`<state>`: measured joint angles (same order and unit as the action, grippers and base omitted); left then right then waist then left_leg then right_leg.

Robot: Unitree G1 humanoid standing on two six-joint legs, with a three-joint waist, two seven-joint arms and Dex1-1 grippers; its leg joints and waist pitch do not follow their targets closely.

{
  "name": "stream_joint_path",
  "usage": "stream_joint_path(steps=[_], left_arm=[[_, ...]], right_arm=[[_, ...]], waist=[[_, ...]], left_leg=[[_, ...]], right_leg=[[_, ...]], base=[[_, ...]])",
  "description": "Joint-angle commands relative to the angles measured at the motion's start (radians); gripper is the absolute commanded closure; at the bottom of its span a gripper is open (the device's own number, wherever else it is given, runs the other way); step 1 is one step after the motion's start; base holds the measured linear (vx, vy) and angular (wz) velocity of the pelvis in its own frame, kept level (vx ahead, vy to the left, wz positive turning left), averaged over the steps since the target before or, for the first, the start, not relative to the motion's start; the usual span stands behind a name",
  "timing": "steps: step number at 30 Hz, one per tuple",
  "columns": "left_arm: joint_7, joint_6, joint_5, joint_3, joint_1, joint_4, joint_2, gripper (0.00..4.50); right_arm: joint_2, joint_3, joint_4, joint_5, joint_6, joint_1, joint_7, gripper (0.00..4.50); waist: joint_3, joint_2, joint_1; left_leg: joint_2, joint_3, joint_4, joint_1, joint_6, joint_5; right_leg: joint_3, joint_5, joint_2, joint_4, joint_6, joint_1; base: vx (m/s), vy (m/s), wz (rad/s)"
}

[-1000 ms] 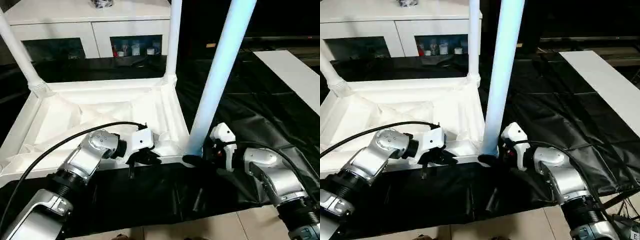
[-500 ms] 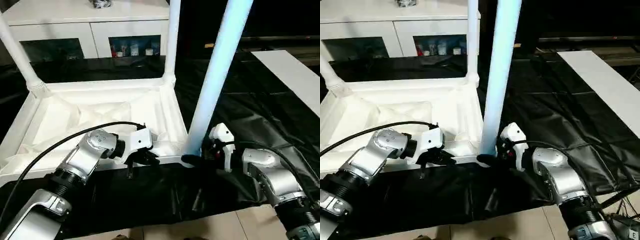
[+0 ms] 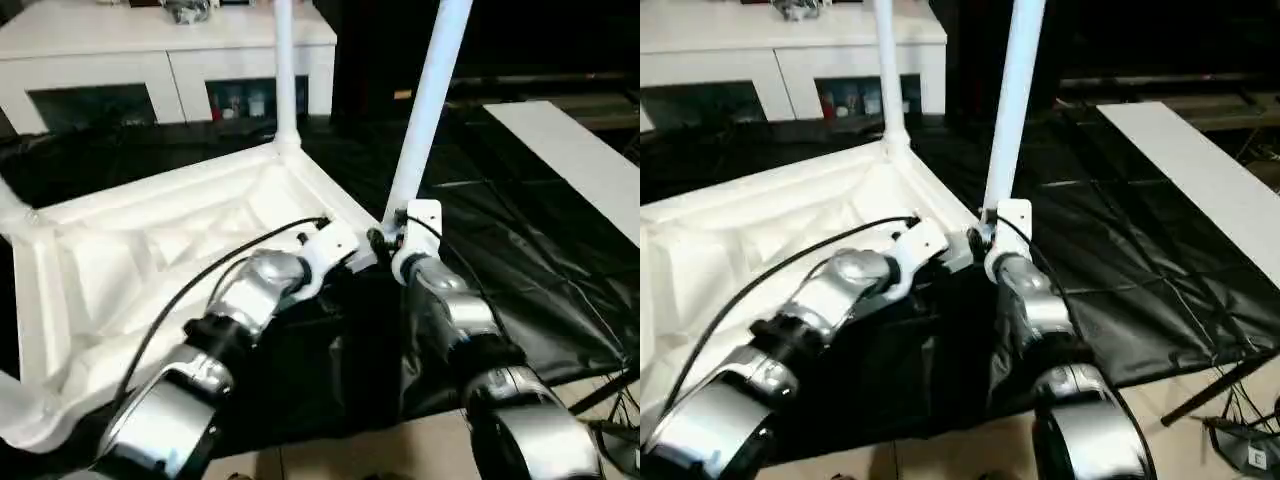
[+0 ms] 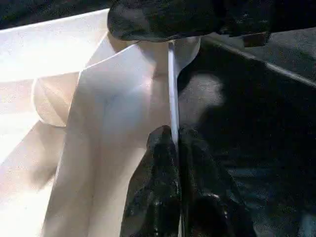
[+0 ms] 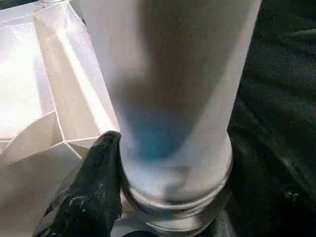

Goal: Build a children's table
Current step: Rotate leg to tighten

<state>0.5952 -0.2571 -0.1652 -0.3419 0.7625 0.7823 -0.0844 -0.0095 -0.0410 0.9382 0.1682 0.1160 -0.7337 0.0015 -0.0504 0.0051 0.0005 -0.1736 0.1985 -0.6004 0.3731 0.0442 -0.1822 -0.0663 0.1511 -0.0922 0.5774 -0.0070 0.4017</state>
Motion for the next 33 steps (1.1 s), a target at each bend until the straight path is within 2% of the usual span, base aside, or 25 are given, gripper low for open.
stream_joint_path(steps=[1,2,3,4,8,11,12,13,14,15,16,17,19,21,22,24,25,27,29,32,33], left_arm=[[-0.022,0.046,-0.005,0.004,0.009,0.007,0.016,4.50],[-0.020,0.050,-0.005,0.003,0.009,0.007,0.013,4.50],[-0.007,0.062,-0.007,-0.002,0.005,0.005,0.000,4.50],[0.001,0.068,-0.008,-0.006,0.002,0.003,-0.008,4.50],[0.032,0.098,-0.018,-0.020,-0.016,-0.014,-0.046,4.50],[0.075,0.109,-0.019,-0.018,-0.037,-0.055,-0.083,4.50],[0.109,0.099,-0.023,-0.023,-0.056,-0.097,-0.116,4.50],[0.129,0.101,-0.023,-0.027,-0.063,-0.115,-0.130,4.50],[0.146,0.103,-0.022,-0.031,-0.069,-0.130,-0.143,4.50],[0.173,0.107,-0.022,-0.038,-0.078,-0.153,-0.162,4.50],[0.243,0.115,-0.001,-0.044,-0.099,-0.203,-0.196,4.50],[0.280,0.124,0.012,-0.048,-0.108,-0.222,-0.210,4.50],[0.355,0.130,0.039,-0.055,-0.128,-0.260,-0.238,4.50],[0.546,0.137,0.119,-0.075,-0.182,-0.353,-0.309,4.50],[0.549,0.137,0.120,-0.075,-0.183,-0.354,-0.310,4.50],[0.611,0.124,0.160,-0.071,-0.204,-0.391,-0.330,4.50],[0.619,0.121,0.165,-0.070,-0.206,-0.397,-0.332,4.50],[0.641,0.108,0.174,-0.071,-0.213,-0.417,-0.342,4.50],[0.655,0.105,0.172,-0.073,-0.215,-0.426,-0.354,4.50],[0.658,0.109,0.166,-0.070,-0.212,-0.424,-0.363,4.50],[0.657,0.111,0.165,-0.068,-0.208,-0.417,-0.364,4.50]], right_arm=[[0.043,-0.025,0.033,0.056,-0.014,-0.012,0.092,1.78],[0.045,-0.032,0.033,0.059,-0.020,-0.014,0.096,1.78],[0.047,-0.050,0.027,0.071,-0.038,-0.019,0.122,1.22],[0.043,-0.051,0.022,0.071,-0.042,-0.019,0.136,1.08],[0.011,-0.042,0.003,0.058,-0.080,-0.003,0.181,0.87],[-0.032,-0.010,-0.085,0.042,-0.062,0.048,0.238,0.64],[-0.073,0.030,-0.189,0.034,0.008,0.106,0.332,0.51],[-0.094,0.047,-0.227,0.031,0.027,0.128,0.370,0.41],[-0.113,0.062,-0.260,0.028,0.042,0.147,0.404,0.30],[-0.141,0.083,-0.308,0.023,0.063,0.175,0.452,0.20],[-0.214,0.128,-0.391,0.016,0.079,0.228,0.558,0.13],[-0.242,0.141,-0.416,0.017,0.085,0.245,0.598,0.07],[-0.298,0.168,-0.465,0.022,0.096,0.277,0.681,0.07],[-0.423,0.204,-0.587,0.065,0.105,0.353,0.865,0.07],[-0.424,0.204,-0.589,0.066,0.105,0.354,0.867,0.07],[-0.463,0.191,-0.637,0.097,0.107,0.377,0.929,0.07],[-0.467,0.187,-0.644,0.102,0.111,0.378,0.936,0.07],[-0.474,0.179,-0.663,0.114,0.124,0.382,0.957,0.07],[-0.486,0.188,-0.673,0.117,0.127,0.379,0.995,0.07],[-0.500,0.204,-0.680,0.117,0.136,0.377,1.024,0.07],[-0.494,0.204,-0.666,0.117,0.135,0.369,1.030,0.07]], waist=[[0.068,-0.006,-0.001],[0.067,-0.003,0.003],[0.067,-0.007,0.002],[0.069,-0.006,0.004],[0.069,-0.006,0.005],[0.069,-0.005,0.009],[0.070,0.002,0.010],[0.069,-0.001,0.015],[0.070,-0.002,0.015],[0.071,0.000,0.015],[0.071,0.000,0.015],[0.072,-0.001,0.018],[0.072,0.000,0.019],[0.071,0.001,0.026],[0.069,0.002,0.028],[0.068,0.003,0.033],[0.064,0.003,0.034],[0.063,0.003,0.035],[0.062,0.004,0.035],[0.062,0.003,0.035],[0.064,0.000,0.037]], left_leg=[[-0.045,-0.031,0.078,-0.014,-0.018,-0.348],[-0.047,-0.029,0.079,-0.013,-0.027,-0.332],[-0.047,-0.029,0.079,-0.012,-0.033,-0.324],[-0.047,-0.029,0.079,-0.010,-0.039,-0.311],[-0.048,-0.027,0.078,-0.011,-0.052,-0.293],[-0.051,-0.025,0.079,-0.009,-0.060,-0.263],[-0.052,-0.026,0.078,-0.010,-0.061,-0.252],[-0.053,-0.025,0.080,-0.010,-0.066,-0.244],[-0.054,-0.028,0.080,-0.004,-0.077,-0.220],[-0.054,-0.026,0.079,-0.007,-0.082,-0.217],[-0.055,-0.026,0.078,-0.007,-0.082,-0.214],[-0.055,-0.027,0.078,-0.006,-0.085,-0.210],[-0.057,-0.023,0.075,-0.009,-0.091,-0.204],[-0.062,-0.024,0.075,-0.009,-0.095,-0.207],[-0.063,-0.023,0.077,-0.011,-0.098,-0.203],[-0.062,-0.018,0.076,-0.015,-0.098,-0.224],[-0.062,-0.020,0.079,-0.012,-0.088,-0.238],[-0.062,-0.021,0.082,-0.018,-0.057,-0.273],[-0.062,-0.023,0.083,-0.018,-0.041,-0.294],[-0.061,-0.023,0.083,-0.020,-0.035,-0.300],[-0.061,-0.023,0.082,-0.018,-0.037,-0.282]], right_leg=[[0.033,0.373,-0.057,-0.077,-0.182,-0.034],[0.034,0.359,-0.058,-0.076,-0.187,-0.034],[0.034,0.353,-0.057,-0.075,-0.191,-0.036],[0.034,0.339,-0.058,-0.072,-0.196,-0.039],[0.035,0.323,-0.059,-0.070,-0.212,-0.038],[0.035,0.301,-0.059,-0.066,-0.217,-0.041],[0.035,0.282,-0.057,-0.063,-0.223,-0.042],[0.034,0.266,-0.054,-0.065,-0.218,-0.045],[0.035,0.225,-0.054,-0.056,-0.223,-0.051],[0.035,0.211,-0.053,-0.055,-0.230,-0.049],[0.036,0.205,-0.054,-0.054,-0.233,-0.050],[0.035,0.195,-0.054,-0.052,-0.234,-0.052],[0.038,0.165,-0.054,-0.049,-0.261,-0.048],[0.041,0.162,-0.057,-0.046,-0.259,-0.050],[0.042,0.155,-0.056,-0.047,-0.263,-0.047],[0.042,0.170,-0.053,-0.050,-0.270,-0.042],[0.042,0.199,-0.054,-0.052,-0.268,-0.041],[0.042,0.262,-0.054,-0.056,-0.251,-0.038],[0.042,0.294,-0.055,-0.060,-0.238,-0.036],[0.044,0.300,-0.054,-0.062,-0.230,-0.034],[0.044,0.281,-0.056,-0.058,-0.232,-0.036]], base=[[0.000,0.000,0.00],[0.000,0.000,0.00],[0.000,0.000,0.00],[0.000,0.000,0.00],[0.000,0.000,0.00],[0.000,0.000,0.00],[0.000,0.000,0.00],[0.000,0.000,0.00],[0.000,0.000,0.00],[0.000,0.000,0.00],[0.000,0.000,0.00],[0.000,0.000,0.00],[0.000,0.000,0.00],[0.000,0.000,0.00],[0.000,0.000,0.00],[0.000,0.000,0.00],[0.000,0.000,0.00],[0.000,0.000,0.00],[0.000,0.000,0.00],[0.000,0.000,0.00],[0.000,0.000,0.00]])
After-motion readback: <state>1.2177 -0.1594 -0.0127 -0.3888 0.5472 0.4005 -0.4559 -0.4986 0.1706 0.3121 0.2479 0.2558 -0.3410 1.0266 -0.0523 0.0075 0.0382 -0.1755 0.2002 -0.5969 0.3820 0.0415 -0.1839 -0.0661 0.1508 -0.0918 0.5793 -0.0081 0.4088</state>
